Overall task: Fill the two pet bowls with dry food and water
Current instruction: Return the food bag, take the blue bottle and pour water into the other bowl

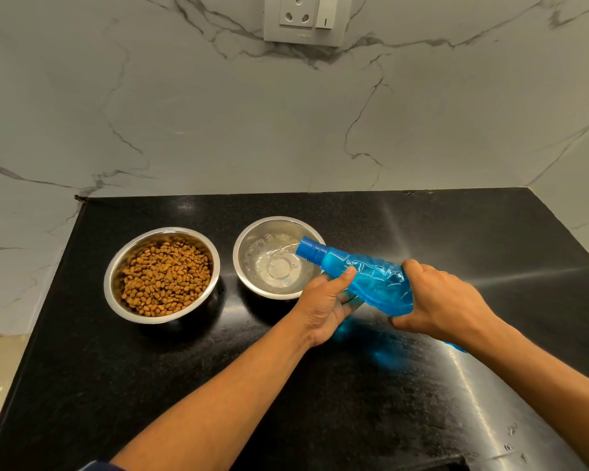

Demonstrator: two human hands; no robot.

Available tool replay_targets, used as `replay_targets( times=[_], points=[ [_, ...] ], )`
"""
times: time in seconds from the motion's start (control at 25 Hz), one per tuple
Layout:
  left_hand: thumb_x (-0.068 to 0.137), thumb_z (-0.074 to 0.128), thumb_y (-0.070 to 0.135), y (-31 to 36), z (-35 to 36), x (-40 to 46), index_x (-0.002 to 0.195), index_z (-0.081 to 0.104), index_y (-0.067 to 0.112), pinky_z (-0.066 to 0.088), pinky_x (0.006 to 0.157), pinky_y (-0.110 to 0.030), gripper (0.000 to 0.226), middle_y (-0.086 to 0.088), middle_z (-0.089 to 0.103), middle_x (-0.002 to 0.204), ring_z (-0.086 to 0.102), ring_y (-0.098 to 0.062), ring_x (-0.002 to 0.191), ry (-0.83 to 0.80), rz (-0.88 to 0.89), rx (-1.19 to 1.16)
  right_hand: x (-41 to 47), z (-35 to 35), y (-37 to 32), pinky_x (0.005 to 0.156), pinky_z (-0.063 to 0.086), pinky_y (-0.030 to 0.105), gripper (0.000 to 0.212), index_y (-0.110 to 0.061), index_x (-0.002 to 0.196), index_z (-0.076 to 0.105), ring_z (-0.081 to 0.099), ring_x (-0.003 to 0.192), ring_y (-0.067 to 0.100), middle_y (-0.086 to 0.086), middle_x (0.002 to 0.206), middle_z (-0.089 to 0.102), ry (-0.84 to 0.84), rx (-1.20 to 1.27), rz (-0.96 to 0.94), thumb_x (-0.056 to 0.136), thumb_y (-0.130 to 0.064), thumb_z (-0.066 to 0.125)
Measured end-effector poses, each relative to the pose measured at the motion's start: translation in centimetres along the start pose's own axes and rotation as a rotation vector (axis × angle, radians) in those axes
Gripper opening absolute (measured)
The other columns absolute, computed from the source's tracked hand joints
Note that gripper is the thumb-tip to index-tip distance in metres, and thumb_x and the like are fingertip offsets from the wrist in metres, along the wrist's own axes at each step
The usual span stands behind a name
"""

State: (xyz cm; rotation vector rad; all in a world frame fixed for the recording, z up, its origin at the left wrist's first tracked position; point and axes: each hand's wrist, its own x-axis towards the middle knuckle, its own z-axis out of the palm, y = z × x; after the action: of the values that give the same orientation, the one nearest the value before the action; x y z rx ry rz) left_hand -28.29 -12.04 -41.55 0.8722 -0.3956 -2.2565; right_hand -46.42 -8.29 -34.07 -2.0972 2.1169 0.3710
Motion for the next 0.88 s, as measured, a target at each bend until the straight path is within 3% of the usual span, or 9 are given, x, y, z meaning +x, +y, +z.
replay_targets(
  times=[0.4,0.68,0.88],
  points=[
    [0.1,0.059,0.012,-0.15,-0.26,0.04,0.132,0.056,0.011,0.045,0.113,-0.047,0.032,-0.018,0.061,0.14,0.059,-0.032,0.13,0.006,0.006,-0.008,0.0,0.17,-0.13,0.066,0.051,0.022,0.072,-0.027,0.122,0.044,0.059,0.087,0.011,-0.008,0.113,0.062,0.002,0.001,-0.01,0.068,-0.066,0.069],
    [0.1,0.059,0.012,-0.16,-0.22,0.06,0.135,0.054,0.011,0.045,0.113,-0.047,0.035,-0.018,0.06,0.141,0.059,-0.031,0.13,0.014,0.008,-0.001,0.01,0.26,-0.01,0.064,0.045,0.02,0.072,-0.027,0.123,0.044,0.057,0.085,0.01,-0.008,0.113,0.062,0.006,-0.004,-0.011,0.068,-0.066,0.069],
    [0.1,0.06,0.012,-0.1,-0.29,0.1,0.138,0.053,0.011,0.044,0.114,-0.047,0.039,-0.017,0.06,0.141,0.059,-0.031,0.13,0.023,0.004,-0.002,0.05,0.32,0.01,0.07,0.055,0.024,0.073,-0.026,0.123,0.044,0.06,0.089,0.011,-0.008,0.113,0.063,0.007,0.011,-0.016,0.067,-0.066,0.07]
  ],
)
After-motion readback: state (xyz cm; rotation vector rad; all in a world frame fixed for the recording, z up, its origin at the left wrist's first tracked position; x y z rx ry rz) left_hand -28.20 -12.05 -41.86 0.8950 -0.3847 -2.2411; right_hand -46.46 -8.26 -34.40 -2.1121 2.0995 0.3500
